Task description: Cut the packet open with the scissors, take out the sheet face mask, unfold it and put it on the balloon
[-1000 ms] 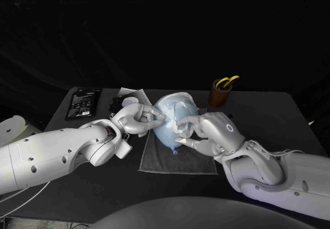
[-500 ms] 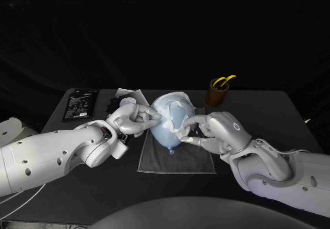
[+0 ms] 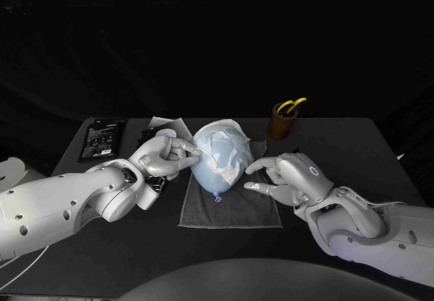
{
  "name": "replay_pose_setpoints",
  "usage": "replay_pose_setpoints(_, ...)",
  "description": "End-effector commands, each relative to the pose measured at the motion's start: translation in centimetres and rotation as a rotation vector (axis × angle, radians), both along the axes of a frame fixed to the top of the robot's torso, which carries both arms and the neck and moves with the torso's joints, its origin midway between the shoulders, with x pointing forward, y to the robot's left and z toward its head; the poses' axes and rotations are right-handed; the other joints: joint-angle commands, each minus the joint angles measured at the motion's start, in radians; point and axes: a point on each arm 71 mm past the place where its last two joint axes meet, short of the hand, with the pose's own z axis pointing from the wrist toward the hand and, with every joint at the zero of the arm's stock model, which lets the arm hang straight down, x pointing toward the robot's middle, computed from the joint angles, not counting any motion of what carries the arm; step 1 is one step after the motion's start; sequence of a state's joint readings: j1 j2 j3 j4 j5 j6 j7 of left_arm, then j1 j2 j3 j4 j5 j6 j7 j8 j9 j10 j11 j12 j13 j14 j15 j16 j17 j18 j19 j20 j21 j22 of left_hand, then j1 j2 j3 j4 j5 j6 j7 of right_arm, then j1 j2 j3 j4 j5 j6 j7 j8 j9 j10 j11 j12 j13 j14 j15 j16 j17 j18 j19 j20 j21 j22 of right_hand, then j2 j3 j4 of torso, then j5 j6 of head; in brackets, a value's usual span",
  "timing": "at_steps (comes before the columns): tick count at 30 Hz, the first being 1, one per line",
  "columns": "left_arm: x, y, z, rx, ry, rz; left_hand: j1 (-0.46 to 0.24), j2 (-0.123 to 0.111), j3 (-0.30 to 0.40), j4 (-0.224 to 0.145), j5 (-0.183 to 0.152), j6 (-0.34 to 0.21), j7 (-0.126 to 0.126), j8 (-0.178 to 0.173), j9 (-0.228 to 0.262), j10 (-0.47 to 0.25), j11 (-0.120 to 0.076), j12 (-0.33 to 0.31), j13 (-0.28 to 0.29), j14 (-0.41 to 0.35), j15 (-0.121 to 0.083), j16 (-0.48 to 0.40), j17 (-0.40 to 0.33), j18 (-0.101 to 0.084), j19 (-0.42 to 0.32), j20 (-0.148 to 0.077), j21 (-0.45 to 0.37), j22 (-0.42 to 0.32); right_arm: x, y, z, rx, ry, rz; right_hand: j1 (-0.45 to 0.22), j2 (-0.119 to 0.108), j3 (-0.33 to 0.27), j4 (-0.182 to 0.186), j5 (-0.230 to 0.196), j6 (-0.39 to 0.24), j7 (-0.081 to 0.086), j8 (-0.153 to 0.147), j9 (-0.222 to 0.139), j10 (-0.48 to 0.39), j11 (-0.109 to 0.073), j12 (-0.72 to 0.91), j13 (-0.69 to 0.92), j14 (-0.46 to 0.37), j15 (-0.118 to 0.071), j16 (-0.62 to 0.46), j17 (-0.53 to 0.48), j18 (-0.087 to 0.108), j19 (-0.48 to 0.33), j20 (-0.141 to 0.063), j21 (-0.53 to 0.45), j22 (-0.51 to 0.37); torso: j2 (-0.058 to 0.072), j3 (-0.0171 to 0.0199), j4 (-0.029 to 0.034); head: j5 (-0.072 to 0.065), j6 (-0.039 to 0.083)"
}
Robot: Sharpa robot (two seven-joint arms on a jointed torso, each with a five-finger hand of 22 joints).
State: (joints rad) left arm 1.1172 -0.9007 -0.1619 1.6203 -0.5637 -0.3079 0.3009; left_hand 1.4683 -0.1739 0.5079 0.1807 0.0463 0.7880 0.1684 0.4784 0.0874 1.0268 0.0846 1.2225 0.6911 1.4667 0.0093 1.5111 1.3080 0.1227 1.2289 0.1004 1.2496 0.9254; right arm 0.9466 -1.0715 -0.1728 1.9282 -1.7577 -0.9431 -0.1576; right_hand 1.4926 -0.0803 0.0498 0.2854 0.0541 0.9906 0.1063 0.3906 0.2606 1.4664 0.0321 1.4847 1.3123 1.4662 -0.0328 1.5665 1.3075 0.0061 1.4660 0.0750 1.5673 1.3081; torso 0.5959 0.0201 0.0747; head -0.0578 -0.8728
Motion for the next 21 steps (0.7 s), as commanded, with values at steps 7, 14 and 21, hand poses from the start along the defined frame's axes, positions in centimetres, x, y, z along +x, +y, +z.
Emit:
replay_pose_setpoints(7, -0.6, 0.1, 1.1, -0.123, -0.017, -0.141, -0.017, -0.021, 0.004, -0.01, 0.002, 0.013, 0.0, -0.006, 0.001, -0.136, 0.002, -0.106, -0.162, -0.042, 0.01, -0.033, -0.069, 0.022, -0.077, 0.009, -0.063, -0.109, 3.2, -3.0, 0.8, 0.366, 0.24, -0.085, 0.059, 0.006, 0.047, -0.004, 0.012, -0.026, 0.014, -0.026, -0.017, -0.008, 0.007, -0.096, 0.152, 0.092, 0.003, -0.025, 0.227, 0.022, 0.059, -0.002, -0.126, 0.224, -0.002, -0.0019, 0.0022, -0.011, 0.0)
replay_pose_setpoints(14, -0.4, 1.2, 2.2, -0.219, 0.032, -0.138, -0.023, -0.029, -0.005, -0.016, 0.002, 0.033, -0.004, 0.004, 0.008, -0.137, 0.0, -0.134, -0.174, -0.087, 0.009, -0.068, -0.142, 0.036, -0.133, 0.01, -0.121, -0.193, 6.3, -4.6, 1.7, 0.516, 0.367, -0.123, 0.054, 0.005, 0.054, -0.006, 0.009, -0.037, 0.02, -0.032, -0.023, -0.051, 0.012, -0.164, 0.108, 0.07, 0.007, -0.077, 0.168, 0.042, 0.025, 0.003, -0.224, 0.192, 0.0, -0.0001, 0.0004, -0.012, 0.016)
replay_pose_setpoints(21, 0.1, 2.1, 2.6, -0.29, 0.081, -0.099, -0.017, -0.024, -0.007, -0.03, 0.002, 0.074, -0.015, 0.036, 0.026, -0.129, -0.009, -0.146, -0.178, -0.094, 0.002, -0.076, -0.152, 0.039, -0.14, 0.006, -0.137, -0.21, 8.6, -5.7, 2.8, 0.588, 0.377, -0.145, 0.058, 0.006, 0.064, -0.011, 0.011, -0.04, 0.021, -0.032, -0.025, -0.092, 0.012, -0.23, 0.063, 0.05, 0.007, -0.127, 0.115, 0.059, -0.005, 0.003, -0.316, 0.159, 0.0, -0.0006, -0.001, -0.024, 0.037)
